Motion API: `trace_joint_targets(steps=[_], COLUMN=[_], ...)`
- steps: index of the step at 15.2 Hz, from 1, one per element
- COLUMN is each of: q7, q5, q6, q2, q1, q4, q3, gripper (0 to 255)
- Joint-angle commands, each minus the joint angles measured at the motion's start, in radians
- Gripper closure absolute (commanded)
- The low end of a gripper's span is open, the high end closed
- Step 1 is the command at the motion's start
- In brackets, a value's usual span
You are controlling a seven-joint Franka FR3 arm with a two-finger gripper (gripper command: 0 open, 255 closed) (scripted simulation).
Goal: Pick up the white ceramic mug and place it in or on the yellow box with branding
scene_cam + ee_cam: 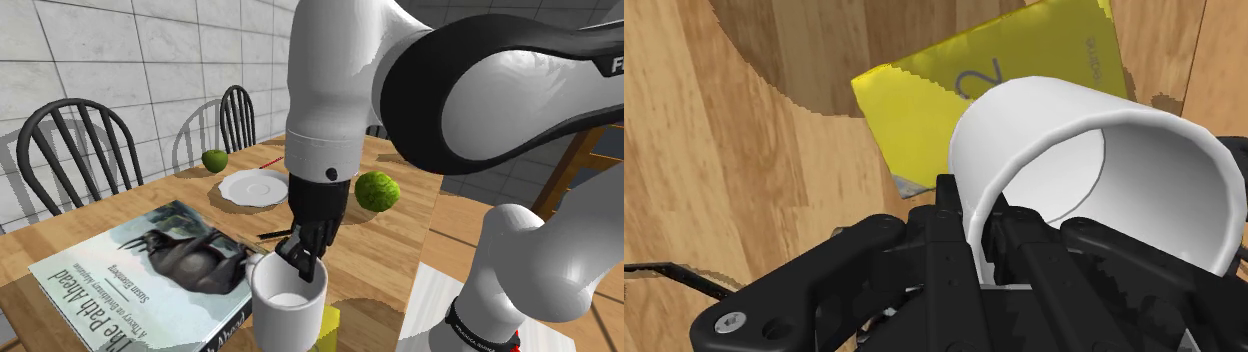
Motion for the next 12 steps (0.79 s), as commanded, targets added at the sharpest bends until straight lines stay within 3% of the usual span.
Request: trace_joint_targets(steps=[1, 12], q7=[-0.001, -0.002], q5=[0.003, 0.018], q6=[0.029, 0.182], q2=[0.004, 0.045], q1=[0.001, 0.003], q4=[-0.024, -0.136], q3=[0.005, 0.041], gripper=[255, 255])
